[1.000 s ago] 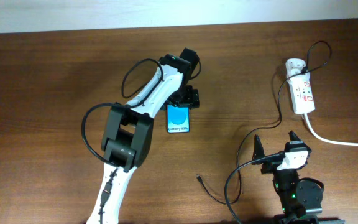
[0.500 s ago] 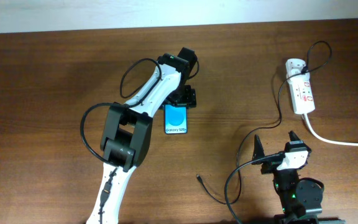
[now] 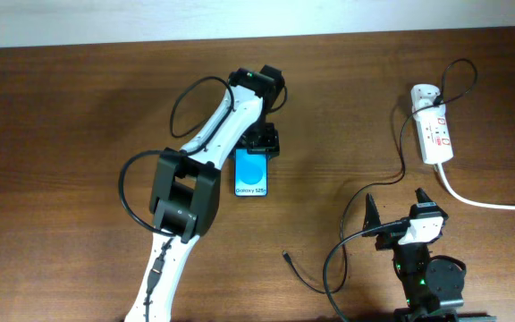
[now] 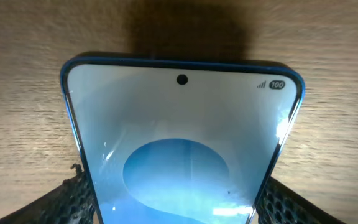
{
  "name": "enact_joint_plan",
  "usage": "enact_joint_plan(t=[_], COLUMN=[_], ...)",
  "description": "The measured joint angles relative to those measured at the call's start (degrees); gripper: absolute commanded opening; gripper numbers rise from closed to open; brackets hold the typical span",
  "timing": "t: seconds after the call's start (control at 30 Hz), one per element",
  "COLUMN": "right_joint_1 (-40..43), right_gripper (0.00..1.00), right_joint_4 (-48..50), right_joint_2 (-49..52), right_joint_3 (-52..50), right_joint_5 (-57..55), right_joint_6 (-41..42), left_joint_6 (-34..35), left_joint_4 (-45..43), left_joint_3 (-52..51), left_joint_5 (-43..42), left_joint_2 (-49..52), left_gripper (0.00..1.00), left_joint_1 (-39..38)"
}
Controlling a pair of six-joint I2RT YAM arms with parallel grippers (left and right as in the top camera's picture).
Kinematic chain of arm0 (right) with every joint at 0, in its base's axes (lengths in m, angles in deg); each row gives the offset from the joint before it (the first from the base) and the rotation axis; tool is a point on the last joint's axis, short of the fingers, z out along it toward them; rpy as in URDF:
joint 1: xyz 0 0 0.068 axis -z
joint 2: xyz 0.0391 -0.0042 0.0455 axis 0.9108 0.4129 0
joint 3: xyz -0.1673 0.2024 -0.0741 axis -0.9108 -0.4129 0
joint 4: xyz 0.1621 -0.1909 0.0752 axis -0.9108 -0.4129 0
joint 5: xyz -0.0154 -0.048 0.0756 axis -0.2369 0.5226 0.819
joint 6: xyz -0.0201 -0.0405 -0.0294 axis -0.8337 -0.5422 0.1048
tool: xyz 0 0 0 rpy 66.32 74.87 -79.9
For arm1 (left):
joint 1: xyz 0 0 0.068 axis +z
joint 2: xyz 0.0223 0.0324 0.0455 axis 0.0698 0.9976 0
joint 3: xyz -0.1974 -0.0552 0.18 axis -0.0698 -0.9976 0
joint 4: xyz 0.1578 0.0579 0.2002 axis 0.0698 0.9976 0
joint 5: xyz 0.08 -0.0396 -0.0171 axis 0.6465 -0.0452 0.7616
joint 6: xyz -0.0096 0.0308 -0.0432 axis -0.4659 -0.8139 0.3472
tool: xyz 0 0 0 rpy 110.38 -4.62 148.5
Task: Plug charger to phone and switch on socket
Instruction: 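Lift the phone upright with the left gripper and raise it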
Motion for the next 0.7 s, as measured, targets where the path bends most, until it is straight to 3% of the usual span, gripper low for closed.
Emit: enact_joint_plan(t=[0.13, 0.33, 0.5, 0.7], right_joint_1=[0.0, 0.0, 0.0, 0.0], right_gripper=[0.98, 0.98, 0.98, 0.99], right_joint_4=[0.0, 0.0, 0.0, 0.0], right_joint_2=[0.0, 0.0, 0.0, 0.0], right_joint_3=[0.0, 0.0, 0.0, 0.0], right_joint_5=[0.0, 0.0, 0.0, 0.0], right_joint_6=[0.0, 0.0, 0.0, 0.02], left_joint_6=[-6.38, -20.13, -21.62, -15.3], left_joint_4=[3.93, 9.9, 11.52, 12.39], left_joint_3=[4.37, 4.39, 4.39, 4.39], left_joint_5=[-9.2, -46.53, -68.26, -79.56], left_joint_2=[0.09, 0.09, 0.09, 0.09], left_gripper=[0.74, 0.75, 0.74, 0.71], left_joint_1=[1.05, 8.66, 14.43, 18.05])
